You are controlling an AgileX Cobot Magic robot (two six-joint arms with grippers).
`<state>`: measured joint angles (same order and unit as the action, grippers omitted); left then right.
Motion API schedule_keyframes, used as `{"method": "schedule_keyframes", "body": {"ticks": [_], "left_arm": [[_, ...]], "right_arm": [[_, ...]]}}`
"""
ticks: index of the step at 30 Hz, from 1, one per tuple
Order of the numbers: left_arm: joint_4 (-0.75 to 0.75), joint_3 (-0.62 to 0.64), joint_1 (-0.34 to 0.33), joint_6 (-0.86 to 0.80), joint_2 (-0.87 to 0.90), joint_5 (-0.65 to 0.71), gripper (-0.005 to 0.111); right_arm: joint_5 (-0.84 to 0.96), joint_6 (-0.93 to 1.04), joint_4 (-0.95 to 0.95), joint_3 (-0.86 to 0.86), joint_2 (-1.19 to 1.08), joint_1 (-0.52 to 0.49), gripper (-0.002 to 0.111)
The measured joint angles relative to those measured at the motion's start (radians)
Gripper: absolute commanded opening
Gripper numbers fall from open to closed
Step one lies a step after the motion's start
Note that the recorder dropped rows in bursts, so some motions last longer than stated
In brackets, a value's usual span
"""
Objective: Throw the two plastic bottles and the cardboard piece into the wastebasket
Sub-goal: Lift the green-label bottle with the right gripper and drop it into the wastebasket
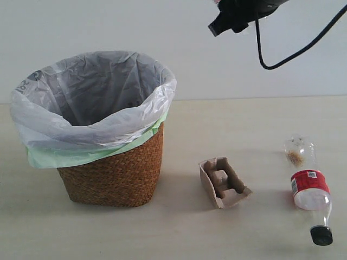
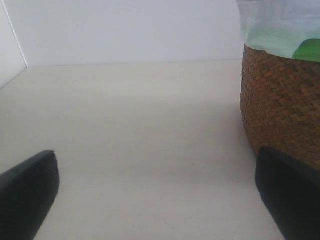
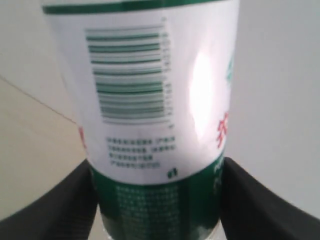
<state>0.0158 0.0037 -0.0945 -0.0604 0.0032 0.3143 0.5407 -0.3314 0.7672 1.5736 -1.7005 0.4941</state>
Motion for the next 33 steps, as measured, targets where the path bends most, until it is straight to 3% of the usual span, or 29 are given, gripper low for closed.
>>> {"method": "schedule_keyframes", "body": {"ticks": [3,6,8,9,10,11,13,15,19,22,26,28,29,33], "left_arm": [[0.0,0.0,0.0,0.0,0.0,0.0,0.108],[0.0,0.0,0.0,0.0,0.0,0.0,0.108],[0.0,0.0,0.0,0.0,0.0,0.0,0.108],[0.0,0.0,0.0,0.0,0.0,0.0,0.108],[0.0,0.0,0.0,0.0,0.0,0.0,0.108],[0.0,0.0,0.0,0.0,0.0,0.0,0.108],[0.0,0.0,0.0,0.0,0.0,0.0,0.108],[0.0,0.0,0.0,0.0,0.0,0.0,0.108],[0.0,0.0,0.0,0.0,0.0,0.0,0.108],[0.0,0.0,0.0,0.0,0.0,0.0,0.108],[0.0,0.0,0.0,0.0,0.0,0.0,0.108],[0.0,0.0,0.0,0.0,0.0,0.0,0.108],[0.0,0.0,0.0,0.0,0.0,0.0,0.108],[0.0,0.0,0.0,0.0,0.0,0.0,0.108]], "right_arm": [[0.018,-0.142,-0.077,0.009,0.0,-0.004,0.0],[-0.012,-0.058,-0.43,0.011,0.003,-0.004,0.0],[-0.016,0.165,-0.817,0.015,0.003,-0.004,0.0],[0.015,0.472,-1.234,0.022,0.003,-0.004,0.0],[0.035,0.624,-1.387,0.027,0.003,-0.004,0.0],[0.091,0.881,-1.71,0.031,0.003,-0.004,0.0],[0.135,1.079,-1.964,0.035,0.007,-0.003,0.0],[0.129,1.153,-2.017,0.039,0.008,-0.003,0.0],[0.053,1.187,-1.827,0.039,0.008,-0.003,0.0],[-0.042,1.143,-1.418,0.039,0.008,-0.003,0.0],[-0.105,0.945,-0.89,0.039,0.009,-0.004,0.0],[-0.114,0.731,-0.605,0.039,0.017,-0.004,0.0],[-0.106,0.512,-0.342,0.039,0.027,-0.004,0.0],[-0.028,0.084,-0.072,0.039,0.035,-0.004,0.0]]}}
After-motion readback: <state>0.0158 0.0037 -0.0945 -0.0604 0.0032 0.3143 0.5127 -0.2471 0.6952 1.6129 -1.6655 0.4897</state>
